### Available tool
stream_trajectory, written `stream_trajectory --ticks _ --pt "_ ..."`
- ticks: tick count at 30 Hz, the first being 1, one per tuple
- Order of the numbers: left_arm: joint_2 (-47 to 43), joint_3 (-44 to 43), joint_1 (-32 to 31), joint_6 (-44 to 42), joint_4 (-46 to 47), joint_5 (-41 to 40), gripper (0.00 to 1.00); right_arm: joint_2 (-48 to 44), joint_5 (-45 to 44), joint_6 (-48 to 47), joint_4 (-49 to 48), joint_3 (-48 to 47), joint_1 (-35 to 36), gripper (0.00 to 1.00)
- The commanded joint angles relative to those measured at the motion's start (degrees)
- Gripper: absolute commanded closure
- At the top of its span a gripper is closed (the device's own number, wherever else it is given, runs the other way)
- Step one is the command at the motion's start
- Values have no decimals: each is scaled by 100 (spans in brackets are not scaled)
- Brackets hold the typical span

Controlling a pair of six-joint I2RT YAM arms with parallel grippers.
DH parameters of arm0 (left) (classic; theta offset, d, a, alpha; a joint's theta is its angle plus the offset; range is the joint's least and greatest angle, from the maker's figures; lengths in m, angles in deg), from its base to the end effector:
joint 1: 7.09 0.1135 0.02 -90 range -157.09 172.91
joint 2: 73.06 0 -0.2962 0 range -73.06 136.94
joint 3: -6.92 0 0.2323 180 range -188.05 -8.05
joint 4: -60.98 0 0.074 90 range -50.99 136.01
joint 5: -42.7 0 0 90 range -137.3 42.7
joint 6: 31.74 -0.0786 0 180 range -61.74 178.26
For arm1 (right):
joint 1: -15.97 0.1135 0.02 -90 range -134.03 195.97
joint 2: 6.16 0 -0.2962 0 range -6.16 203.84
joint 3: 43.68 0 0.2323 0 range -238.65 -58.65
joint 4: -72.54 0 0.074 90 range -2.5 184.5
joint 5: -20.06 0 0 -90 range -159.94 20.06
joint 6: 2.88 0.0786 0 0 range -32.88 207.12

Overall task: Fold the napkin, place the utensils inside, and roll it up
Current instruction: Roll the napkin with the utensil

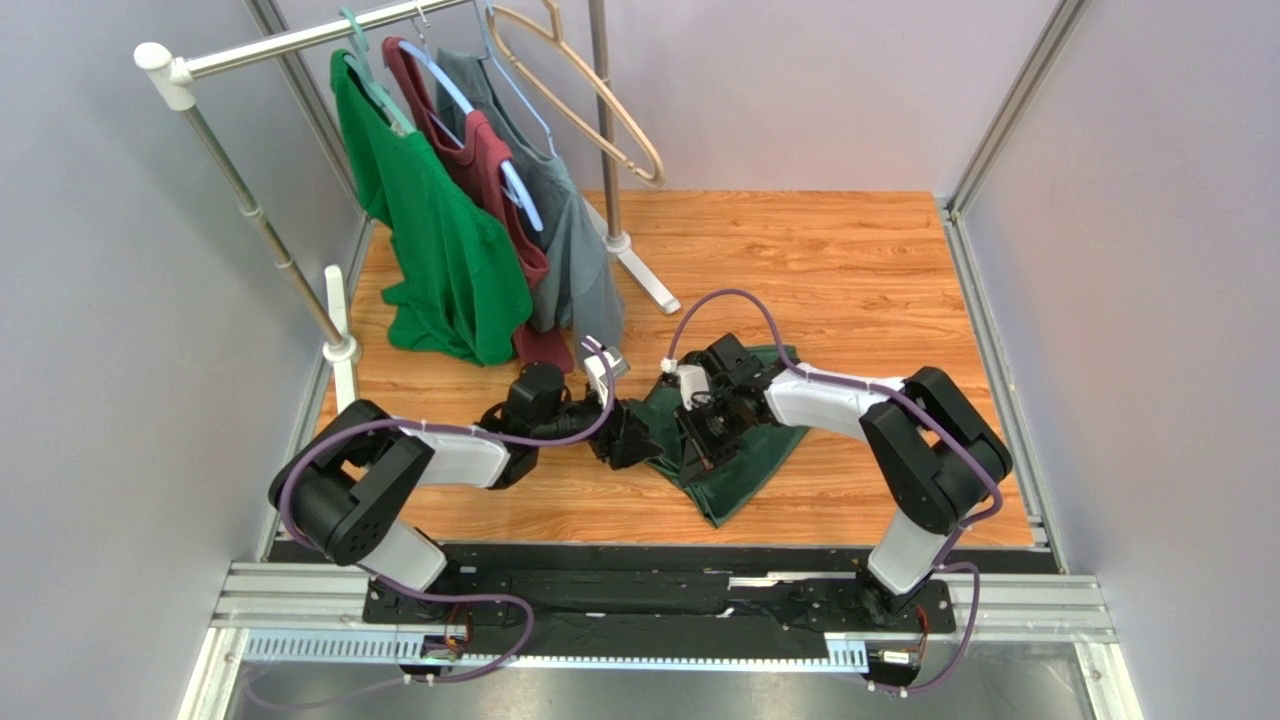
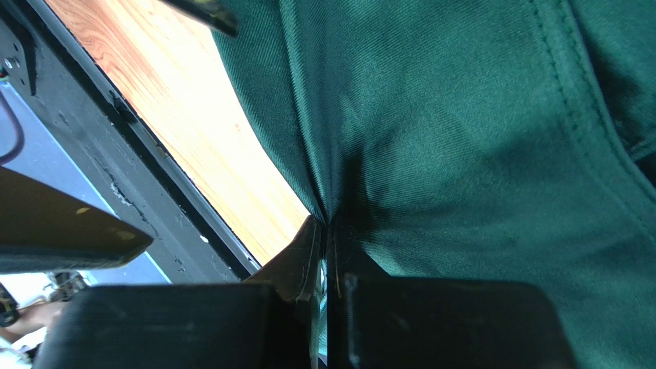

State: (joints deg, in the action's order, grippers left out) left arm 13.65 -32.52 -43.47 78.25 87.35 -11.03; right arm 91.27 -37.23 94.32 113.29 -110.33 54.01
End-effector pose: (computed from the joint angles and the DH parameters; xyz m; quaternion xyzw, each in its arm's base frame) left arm 0.2051 -0.2088 0.1896 0.2863 0.7496 -0.4805 0.3540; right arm 0.2119 0.2197 0.1554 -0.2954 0.9010 0.3158 0.0352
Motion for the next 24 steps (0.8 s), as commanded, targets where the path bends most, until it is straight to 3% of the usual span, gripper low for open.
stream_trajectory --ticks 1,4,5,8,10,14,15,16,19,24 --pt "117 -304 -18 -303 480 249 30 110 123 -114 -117 -70 -122 100" --pt "-40 -226 -18 -101 244 -469 30 57 -36 -79 -21 -132 -113 100" --pt "-258 -155 -9 91 77 -1142 30 -30 -124 -61 14 -140 -130 100" --pt "-637 -294 -18 443 -1072 -2304 30 -171 -571 17 173 -255 -8 100" --pt "-717 -479 -9 646 -1784 -2676 30 -268 -1227 71 330 -351 168 100" --pt "-630 -673 -1 1269 -2226 -2757 29 -321 -2180 290 375 -387 519 98" --pt "-604 -699 26 1314 -2305 -2740 29 -373 -2294 299 375 -395 668 96" --pt "-551 -734 43 1367 -2324 -2713 29 -426 -2504 325 384 -404 739 86" --pt "-524 -709 122 1516 -2271 -2634 29 -654 -2690 466 462 -448 994 69" --pt "-472 -612 280 1701 -1912 -2353 28 -1006 -3015 721 717 -571 1485 54"
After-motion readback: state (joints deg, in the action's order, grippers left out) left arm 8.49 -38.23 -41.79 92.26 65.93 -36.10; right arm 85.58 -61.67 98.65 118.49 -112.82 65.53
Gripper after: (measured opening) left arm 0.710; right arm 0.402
